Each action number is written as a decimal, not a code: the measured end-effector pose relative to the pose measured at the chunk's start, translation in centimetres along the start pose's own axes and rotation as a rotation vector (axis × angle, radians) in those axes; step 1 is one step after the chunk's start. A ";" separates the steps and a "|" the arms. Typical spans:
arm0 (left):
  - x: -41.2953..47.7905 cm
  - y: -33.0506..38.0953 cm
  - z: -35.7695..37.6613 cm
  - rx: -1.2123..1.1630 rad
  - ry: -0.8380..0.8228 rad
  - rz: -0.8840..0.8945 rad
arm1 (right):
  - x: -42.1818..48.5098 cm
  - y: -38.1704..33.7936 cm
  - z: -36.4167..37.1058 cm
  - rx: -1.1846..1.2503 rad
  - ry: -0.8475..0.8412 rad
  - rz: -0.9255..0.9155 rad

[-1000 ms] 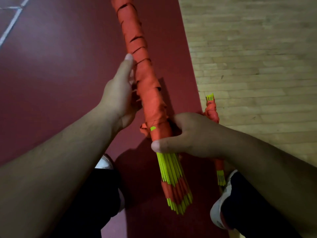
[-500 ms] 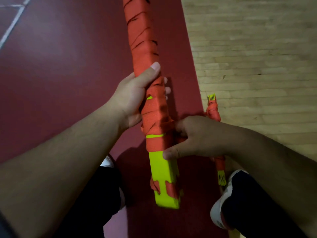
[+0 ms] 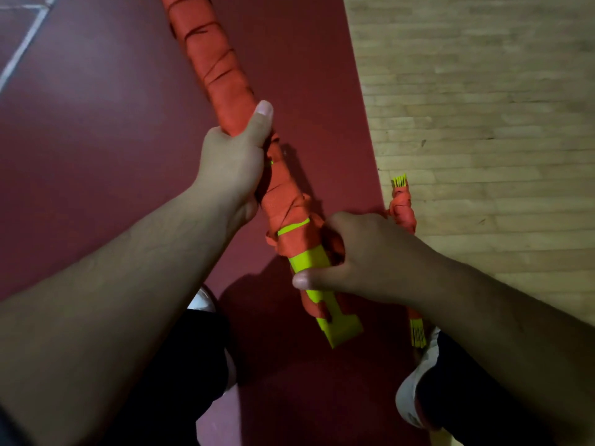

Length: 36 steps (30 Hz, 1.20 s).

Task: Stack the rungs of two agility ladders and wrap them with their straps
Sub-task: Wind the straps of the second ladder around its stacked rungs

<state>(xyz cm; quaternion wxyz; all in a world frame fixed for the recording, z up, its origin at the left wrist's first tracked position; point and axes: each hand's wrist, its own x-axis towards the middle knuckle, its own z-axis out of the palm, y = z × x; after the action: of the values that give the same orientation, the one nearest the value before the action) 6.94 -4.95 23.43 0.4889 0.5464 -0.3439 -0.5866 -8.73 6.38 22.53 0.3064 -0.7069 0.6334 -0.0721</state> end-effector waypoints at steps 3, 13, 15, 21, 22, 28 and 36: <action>0.3 -0.1 0.1 -0.041 0.070 0.005 | 0.1 -0.4 0.5 0.001 0.028 0.048; -0.3 0.6 -1.2 -0.315 -0.454 -0.302 | 0.6 0.1 -0.8 0.735 -0.102 -0.069; -0.8 0.3 -1.0 -0.357 -0.485 -0.350 | 0.5 0.2 -0.4 0.855 -0.196 -0.113; -1.2 0.6 -0.7 -0.527 -0.595 -0.354 | 0.4 0.7 -1.0 0.918 -0.337 -0.171; -1.2 0.8 -0.6 -0.520 -0.607 -0.347 | 0.6 0.8 -1.3 0.872 -0.339 -0.167; -1.4 0.7 -0.3 -0.325 -0.550 -0.283 | 1.1 0.7 -2.2 0.593 -0.418 -0.109; -0.8 0.4 -0.5 -0.102 -0.326 -0.085 | 0.7 0.4 -2.3 0.416 -0.271 -0.111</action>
<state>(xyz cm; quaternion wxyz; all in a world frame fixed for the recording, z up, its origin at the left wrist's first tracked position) 7.47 -4.25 23.99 0.4288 0.4326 -0.3650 -0.7041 -10.03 4.92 23.92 0.5230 -0.6657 0.5181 -0.1222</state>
